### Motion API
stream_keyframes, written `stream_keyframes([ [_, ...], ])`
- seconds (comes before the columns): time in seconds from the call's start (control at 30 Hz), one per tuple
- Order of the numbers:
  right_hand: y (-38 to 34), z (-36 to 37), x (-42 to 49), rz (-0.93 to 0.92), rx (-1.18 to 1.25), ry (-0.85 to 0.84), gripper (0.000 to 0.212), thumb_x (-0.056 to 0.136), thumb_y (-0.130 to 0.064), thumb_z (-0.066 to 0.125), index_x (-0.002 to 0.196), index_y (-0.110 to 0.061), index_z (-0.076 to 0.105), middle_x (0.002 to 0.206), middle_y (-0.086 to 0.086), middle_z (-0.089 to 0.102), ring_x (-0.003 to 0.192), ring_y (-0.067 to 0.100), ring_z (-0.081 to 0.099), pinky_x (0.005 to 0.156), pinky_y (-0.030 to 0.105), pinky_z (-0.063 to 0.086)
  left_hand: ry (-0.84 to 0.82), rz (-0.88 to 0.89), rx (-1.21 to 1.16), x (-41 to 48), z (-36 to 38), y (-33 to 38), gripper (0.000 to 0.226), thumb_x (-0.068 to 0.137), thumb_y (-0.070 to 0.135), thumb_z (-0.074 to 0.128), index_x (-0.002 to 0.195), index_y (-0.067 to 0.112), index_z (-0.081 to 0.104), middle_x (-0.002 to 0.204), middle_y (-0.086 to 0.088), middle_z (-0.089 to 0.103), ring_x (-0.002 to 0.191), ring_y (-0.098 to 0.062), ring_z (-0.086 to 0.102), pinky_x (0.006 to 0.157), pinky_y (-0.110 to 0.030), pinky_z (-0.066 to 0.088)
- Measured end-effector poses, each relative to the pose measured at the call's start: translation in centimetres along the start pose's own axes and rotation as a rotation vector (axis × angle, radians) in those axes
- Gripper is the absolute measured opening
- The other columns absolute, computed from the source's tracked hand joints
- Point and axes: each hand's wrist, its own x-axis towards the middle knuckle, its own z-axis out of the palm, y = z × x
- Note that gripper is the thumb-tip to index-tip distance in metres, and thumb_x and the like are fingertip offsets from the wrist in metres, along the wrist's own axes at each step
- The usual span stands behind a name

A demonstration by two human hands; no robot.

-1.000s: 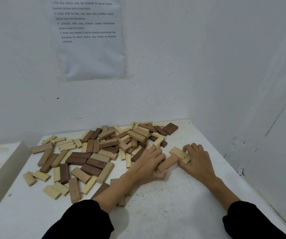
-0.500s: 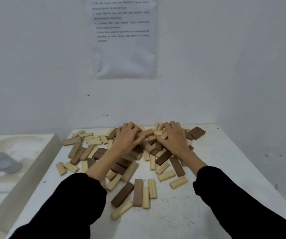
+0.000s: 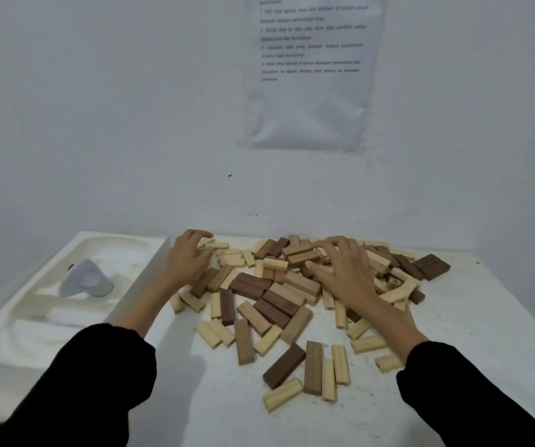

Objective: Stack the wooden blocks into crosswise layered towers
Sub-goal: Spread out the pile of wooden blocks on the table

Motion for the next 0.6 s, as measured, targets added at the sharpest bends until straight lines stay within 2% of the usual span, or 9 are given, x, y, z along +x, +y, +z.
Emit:
stream_keyframes([
  [0.1,-2.6,0.1,-0.5,-0.041,0.068,-0.120,0.070,0.073,-0.067,0.023,0.121,-0.028,0.055,0.122,-0.003,0.049,0.116,0.016,0.038,0.096,0.032,0.021,-0.081,-0.086,0.042,0.6,0.9,-1.8,0.045,0.091,0.027,0.059,0.133,0.011,0.050,0.141,-0.016,0.042,0.129,-0.033,0.039,0.107,-0.042,0.031],
  [0.2,-4.9,0.7,-2.1,-0.083,0.135,-0.271,0.068,0.070,-0.069,0.025,0.120,-0.032,0.054,0.125,-0.006,0.045,0.120,0.014,0.035,0.104,0.037,0.022,-0.238,-0.195,0.166,1.3,1.7,-2.3,0.065,0.093,0.049,0.049,0.149,0.025,0.025,0.157,-0.012,0.014,0.143,-0.033,0.011,0.115,-0.047,0.014],
  [0.27,-5.9,1.3,-3.6,-0.136,0.153,-0.330,0.063,0.073,-0.068,0.030,0.122,-0.034,0.053,0.128,-0.006,0.044,0.124,0.014,0.034,0.106,0.038,0.022,-0.263,-0.207,0.183,1.7,2.1,-2.4,0.073,0.090,0.060,0.043,0.150,0.029,0.016,0.159,-0.008,0.009,0.145,-0.033,0.004,0.115,-0.050,0.012],
  [0.37,-6.6,2.1,-5.5,-0.183,0.152,-0.417,0.071,0.073,-0.079,0.030,0.129,-0.039,0.047,0.140,-0.004,0.037,0.133,0.016,0.026,0.110,0.039,0.018,-0.281,-0.203,0.162,1.7,2.1,-2.0,0.096,0.071,0.082,0.036,0.150,0.032,0.015,0.157,-0.006,0.018,0.143,-0.033,0.011,0.113,-0.052,0.016],
  [0.47,-7.1,1.8,-6.8,-0.186,0.175,-0.498,0.080,0.067,-0.089,0.027,0.137,-0.048,0.032,0.153,-0.005,0.016,0.141,0.017,0.009,0.114,0.045,0.010,-0.288,-0.182,0.108,1.5,1.9,-1.5,0.113,0.049,0.088,0.029,0.149,0.036,0.017,0.152,-0.007,0.028,0.138,-0.033,0.021,0.111,-0.049,0.023],
  [0.53,-7.7,0.9,-7.9,-0.211,0.204,-0.572,0.081,0.066,-0.085,0.040,0.139,-0.055,0.020,0.156,-0.012,-0.002,0.142,0.012,-0.011,0.116,0.047,-0.005,-0.308,-0.160,0.089,1.3,1.7,-1.4,0.116,0.044,0.091,0.029,0.148,0.039,0.021,0.146,-0.009,0.033,0.134,-0.032,0.028,0.110,-0.048,0.025],
  [0.6,-7.9,-0.1,-9.4,-0.262,0.214,-0.662,0.086,0.065,-0.081,0.050,0.138,-0.060,0.011,0.154,-0.018,-0.017,0.138,0.007,-0.028,0.109,0.044,-0.020,-0.354,-0.134,0.023,0.9,0.9,-1.3,0.121,0.039,0.097,0.033,0.145,0.040,0.027,0.136,-0.008,0.039,0.129,-0.028,0.035,0.109,-0.044,0.028],
])
